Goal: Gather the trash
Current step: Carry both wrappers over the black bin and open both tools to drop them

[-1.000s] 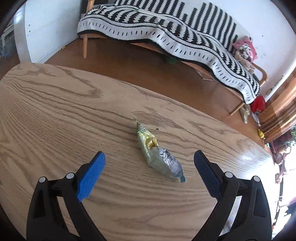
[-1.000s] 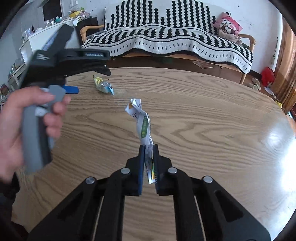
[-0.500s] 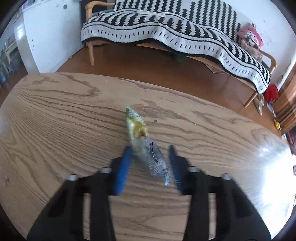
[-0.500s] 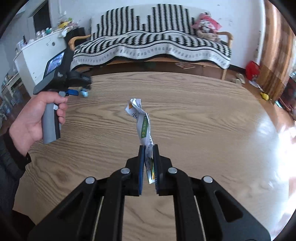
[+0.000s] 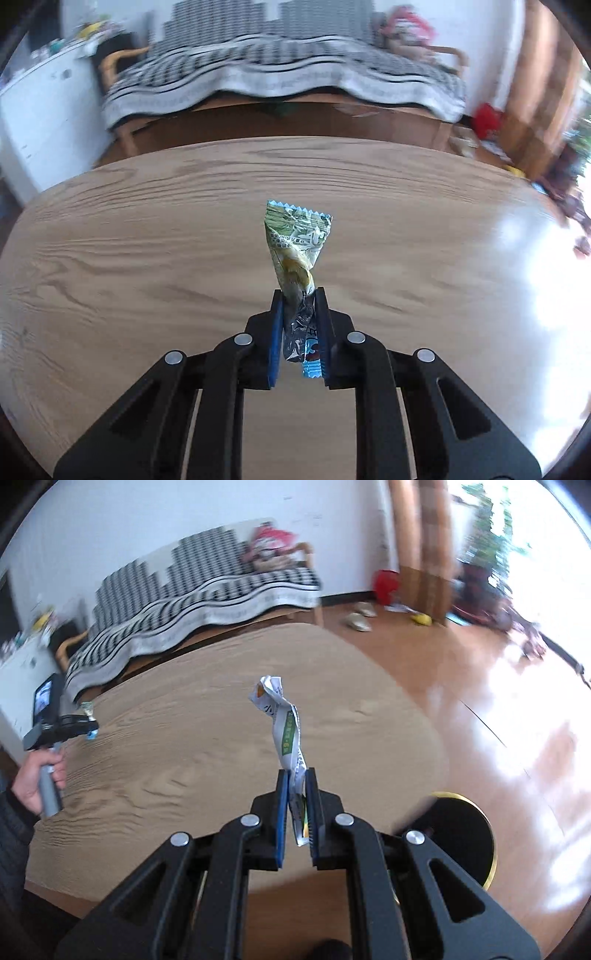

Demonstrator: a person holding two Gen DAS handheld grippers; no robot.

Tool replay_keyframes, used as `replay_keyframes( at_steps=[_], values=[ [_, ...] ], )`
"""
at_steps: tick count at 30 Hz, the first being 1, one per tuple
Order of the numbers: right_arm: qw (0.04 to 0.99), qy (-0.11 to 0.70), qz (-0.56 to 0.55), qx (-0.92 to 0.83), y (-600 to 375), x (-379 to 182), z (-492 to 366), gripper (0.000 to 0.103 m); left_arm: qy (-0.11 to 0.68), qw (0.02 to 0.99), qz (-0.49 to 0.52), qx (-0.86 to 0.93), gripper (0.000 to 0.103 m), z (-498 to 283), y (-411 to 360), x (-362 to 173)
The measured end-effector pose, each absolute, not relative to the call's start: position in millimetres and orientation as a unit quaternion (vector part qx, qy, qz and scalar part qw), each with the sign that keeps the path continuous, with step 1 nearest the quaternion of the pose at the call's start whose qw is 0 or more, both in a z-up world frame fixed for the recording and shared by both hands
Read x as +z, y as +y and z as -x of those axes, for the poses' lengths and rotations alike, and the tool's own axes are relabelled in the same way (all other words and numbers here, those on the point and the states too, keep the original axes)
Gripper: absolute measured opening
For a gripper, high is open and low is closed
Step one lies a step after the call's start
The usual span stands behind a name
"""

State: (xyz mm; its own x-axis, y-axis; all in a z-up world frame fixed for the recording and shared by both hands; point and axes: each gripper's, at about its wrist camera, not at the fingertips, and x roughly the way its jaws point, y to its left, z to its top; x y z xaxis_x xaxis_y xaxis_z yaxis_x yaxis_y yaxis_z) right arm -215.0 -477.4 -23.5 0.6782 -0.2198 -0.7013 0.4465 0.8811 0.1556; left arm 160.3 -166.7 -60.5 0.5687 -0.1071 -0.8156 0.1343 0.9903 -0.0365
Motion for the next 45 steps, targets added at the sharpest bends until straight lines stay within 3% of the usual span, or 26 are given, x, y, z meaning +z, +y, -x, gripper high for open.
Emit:
replay_keyframes(
  at_steps=[6, 17, 42, 43, 45],
  values=[
    [0.862, 0.385, -0.185, -0.275, -560, -63, 284, 0.01, 0.419, 0.879, -0.061, -0.22, 0.016, -48, -285, -27],
    [0.812, 0.401, -0.279, -0.319, -617, -101, 326, 0.01, 0.388, 0.782, -0.147, -0.466, 0.016, 126, -471, -43],
    [0.771, 0.441, -0.325, -0.326, -651, -138, 300, 0.01, 0.409, 0.733, -0.171, -0.516, 0.016, 137, -558, -81],
    [0.77, 0.441, -0.326, -0.326, -652, -138, 300, 0.011, 0.409, 0.732, -0.172, -0.516, 0.016, 135, -559, -81],
    [0.769, 0.44, -0.326, -0.33, -651, -138, 301, 0.023, 0.411, 0.73, -0.173, -0.518, 0.016, 135, -560, -83]
  ],
)
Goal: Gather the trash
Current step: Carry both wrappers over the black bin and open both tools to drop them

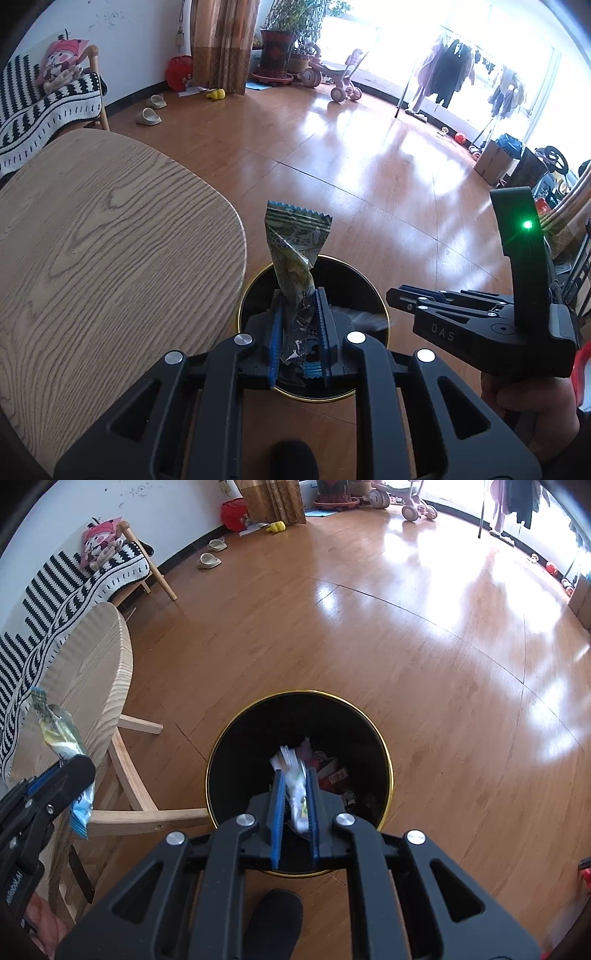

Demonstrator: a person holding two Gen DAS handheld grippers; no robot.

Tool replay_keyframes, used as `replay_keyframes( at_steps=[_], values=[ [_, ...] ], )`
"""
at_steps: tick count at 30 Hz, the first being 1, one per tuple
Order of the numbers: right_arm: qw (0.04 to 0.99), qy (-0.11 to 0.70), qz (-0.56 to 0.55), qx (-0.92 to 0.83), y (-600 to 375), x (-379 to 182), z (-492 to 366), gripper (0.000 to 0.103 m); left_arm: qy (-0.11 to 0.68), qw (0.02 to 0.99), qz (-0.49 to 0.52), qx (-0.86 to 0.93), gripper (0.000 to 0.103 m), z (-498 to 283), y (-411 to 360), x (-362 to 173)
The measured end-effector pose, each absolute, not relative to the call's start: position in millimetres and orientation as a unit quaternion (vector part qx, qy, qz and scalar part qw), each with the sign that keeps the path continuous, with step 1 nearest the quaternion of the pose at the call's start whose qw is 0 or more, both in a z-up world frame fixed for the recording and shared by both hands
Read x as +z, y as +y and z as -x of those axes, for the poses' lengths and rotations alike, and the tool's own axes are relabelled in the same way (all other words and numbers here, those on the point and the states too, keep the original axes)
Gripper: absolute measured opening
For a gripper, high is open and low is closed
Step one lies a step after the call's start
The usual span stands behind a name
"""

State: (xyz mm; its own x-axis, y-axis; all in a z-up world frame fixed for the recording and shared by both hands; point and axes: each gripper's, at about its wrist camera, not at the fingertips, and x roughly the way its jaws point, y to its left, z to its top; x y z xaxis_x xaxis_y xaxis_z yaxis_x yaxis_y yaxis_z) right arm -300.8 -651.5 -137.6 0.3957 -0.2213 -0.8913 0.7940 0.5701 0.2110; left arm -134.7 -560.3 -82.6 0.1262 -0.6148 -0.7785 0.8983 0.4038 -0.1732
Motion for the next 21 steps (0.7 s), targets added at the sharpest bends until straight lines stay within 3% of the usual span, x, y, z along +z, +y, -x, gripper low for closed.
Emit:
replay_keyframes(
  at_steps=[2, 17, 19, 21],
  values=[
    [0.772, 0.431, -0.324, -0.337, -652, -136, 303, 0.069, 0.411, 0.729, -0.174, -0.519, 0.016, 134, -563, -84],
    [0.759, 0.38, -0.354, -0.391, -668, -122, 330, 0.077, 0.423, 0.708, -0.178, -0.536, 0.017, 128, -577, -100],
    [0.759, 0.379, -0.356, -0.392, -668, -122, 331, 0.078, 0.423, 0.707, -0.179, -0.538, 0.019, 127, -578, -102],
    [0.758, 0.381, -0.356, -0.392, -668, -123, 332, 0.078, 0.423, 0.705, -0.18, -0.54, 0.034, 127, -578, -103]
  ],
)
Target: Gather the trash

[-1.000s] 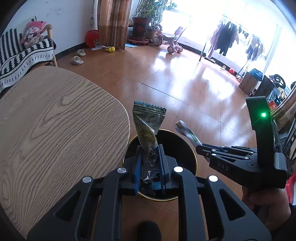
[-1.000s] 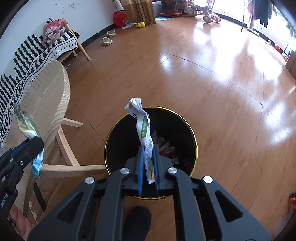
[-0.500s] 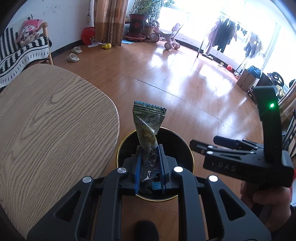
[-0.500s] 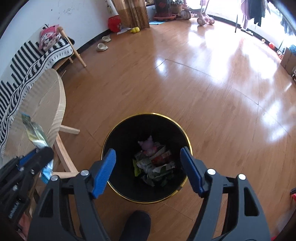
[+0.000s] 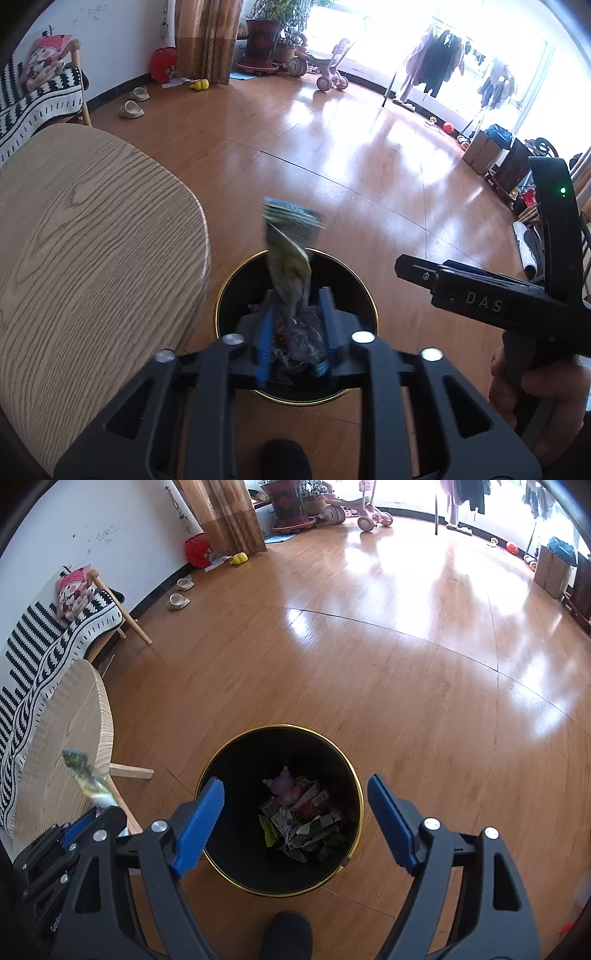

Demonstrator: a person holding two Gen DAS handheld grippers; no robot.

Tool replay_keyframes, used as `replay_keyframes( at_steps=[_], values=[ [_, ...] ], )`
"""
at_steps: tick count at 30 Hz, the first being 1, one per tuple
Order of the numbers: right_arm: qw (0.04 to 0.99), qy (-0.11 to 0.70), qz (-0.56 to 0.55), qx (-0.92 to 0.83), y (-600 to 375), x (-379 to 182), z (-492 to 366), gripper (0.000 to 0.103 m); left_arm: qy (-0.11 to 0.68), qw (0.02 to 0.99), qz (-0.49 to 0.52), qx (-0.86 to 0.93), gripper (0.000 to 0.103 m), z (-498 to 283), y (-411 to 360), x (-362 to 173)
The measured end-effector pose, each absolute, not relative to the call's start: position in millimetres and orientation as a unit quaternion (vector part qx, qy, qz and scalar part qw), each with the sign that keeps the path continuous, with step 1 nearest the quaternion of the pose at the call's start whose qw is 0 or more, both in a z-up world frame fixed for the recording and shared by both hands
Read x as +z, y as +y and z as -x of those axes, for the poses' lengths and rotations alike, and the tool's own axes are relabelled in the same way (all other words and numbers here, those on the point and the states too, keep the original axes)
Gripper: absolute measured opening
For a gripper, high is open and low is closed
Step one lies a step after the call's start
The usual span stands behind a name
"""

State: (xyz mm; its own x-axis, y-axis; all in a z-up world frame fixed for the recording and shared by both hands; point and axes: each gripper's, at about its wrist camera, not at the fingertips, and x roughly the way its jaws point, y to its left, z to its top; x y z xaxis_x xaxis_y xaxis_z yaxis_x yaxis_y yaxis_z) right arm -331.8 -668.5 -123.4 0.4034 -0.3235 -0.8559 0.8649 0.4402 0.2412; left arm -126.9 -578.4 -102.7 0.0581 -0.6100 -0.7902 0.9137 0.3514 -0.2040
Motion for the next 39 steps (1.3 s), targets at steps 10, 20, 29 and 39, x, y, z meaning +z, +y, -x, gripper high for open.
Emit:
replay_keyframes(
  at_steps=[10, 20, 29, 39],
  values=[
    [0.767, 0.38, -0.346, -0.385, -660, -112, 323, 0.079, 0.403, 0.725, -0.168, -0.533, 0.074, 118, -555, -84],
    [0.836, 0.379, -0.253, -0.304, -583, -54, 228, 0.084, 0.389, 0.817, -0.127, -0.406, 0.095, 40, -430, -28],
    [0.893, 0.398, -0.138, -0.158, -438, -19, 108, 0.084, 0.379, 0.897, -0.102, -0.204, 0.095, -35, -235, 4],
    [0.912, 0.405, -0.067, -0.02, -287, -1, 27, 0.084, 0.388, 0.918, -0.046, -0.073, 0.095, -56, -63, 7]
  ],
)
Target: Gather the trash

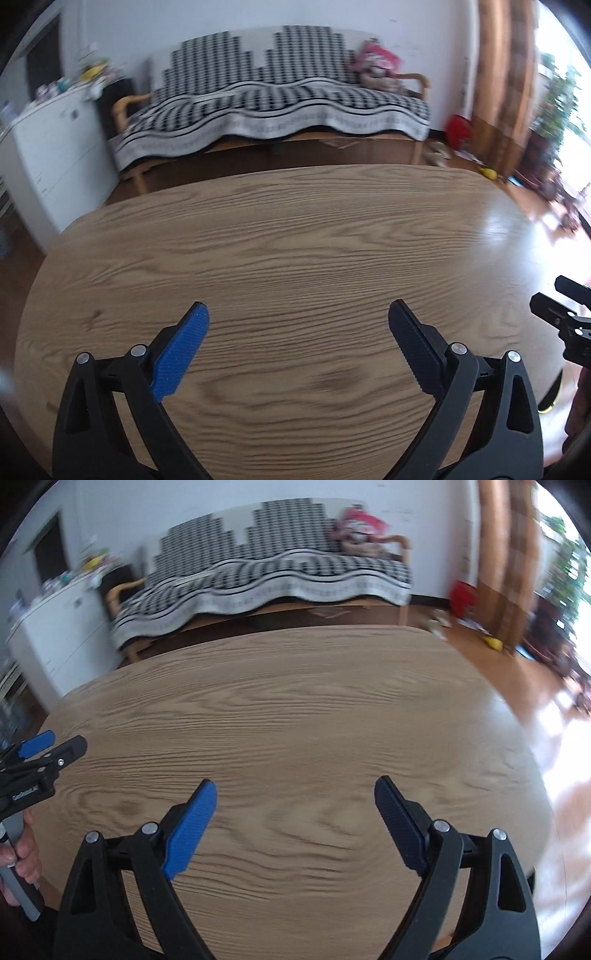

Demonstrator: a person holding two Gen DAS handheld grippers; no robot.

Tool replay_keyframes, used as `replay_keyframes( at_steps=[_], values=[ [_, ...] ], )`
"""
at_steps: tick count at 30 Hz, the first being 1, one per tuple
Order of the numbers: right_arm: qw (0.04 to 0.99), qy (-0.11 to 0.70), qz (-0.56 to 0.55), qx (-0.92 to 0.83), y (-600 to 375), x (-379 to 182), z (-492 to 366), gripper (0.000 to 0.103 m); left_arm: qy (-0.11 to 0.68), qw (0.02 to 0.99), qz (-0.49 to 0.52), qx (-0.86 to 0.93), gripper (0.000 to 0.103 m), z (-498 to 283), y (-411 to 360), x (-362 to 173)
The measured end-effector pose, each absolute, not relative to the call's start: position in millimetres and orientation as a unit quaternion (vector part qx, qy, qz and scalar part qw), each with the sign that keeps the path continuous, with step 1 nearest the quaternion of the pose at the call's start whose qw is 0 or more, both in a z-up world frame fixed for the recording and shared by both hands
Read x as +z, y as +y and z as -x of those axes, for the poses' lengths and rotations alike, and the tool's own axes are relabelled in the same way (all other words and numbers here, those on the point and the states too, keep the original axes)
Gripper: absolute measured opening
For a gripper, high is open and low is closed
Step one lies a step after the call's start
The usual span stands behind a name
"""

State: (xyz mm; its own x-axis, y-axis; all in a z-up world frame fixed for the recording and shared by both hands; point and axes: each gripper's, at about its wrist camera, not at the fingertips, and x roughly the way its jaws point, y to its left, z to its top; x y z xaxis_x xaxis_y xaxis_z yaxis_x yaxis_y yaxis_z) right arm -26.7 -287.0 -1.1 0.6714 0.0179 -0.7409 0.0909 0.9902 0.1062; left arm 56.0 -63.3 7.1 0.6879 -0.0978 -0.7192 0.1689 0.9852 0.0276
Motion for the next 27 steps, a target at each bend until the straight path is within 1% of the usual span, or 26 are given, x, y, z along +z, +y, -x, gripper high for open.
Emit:
replay_keyframes(
  at_steps=[5, 9, 19, 27],
  values=[
    [0.912, 0.407, -0.045, 0.012, -225, -3, 0, 0.084, 0.392, 0.919, -0.01, -0.037, 0.095, -60, -8, 6],
    [0.91, 0.412, -0.046, 0.018, -201, -7, -18, 0.084, 0.395, 0.918, -0.005, -0.029, 0.095, -66, 4, 4],
    [0.906, 0.42, -0.043, 0.016, -199, -16, -27, 0.084, 0.401, 0.916, -0.01, -0.026, 0.095, -66, 16, -3],
    [0.907, 0.418, -0.046, 0.014, -208, -16, -23, 0.084, 0.398, 0.917, -0.013, -0.033, 0.095, -66, 9, 0]
  ],
)
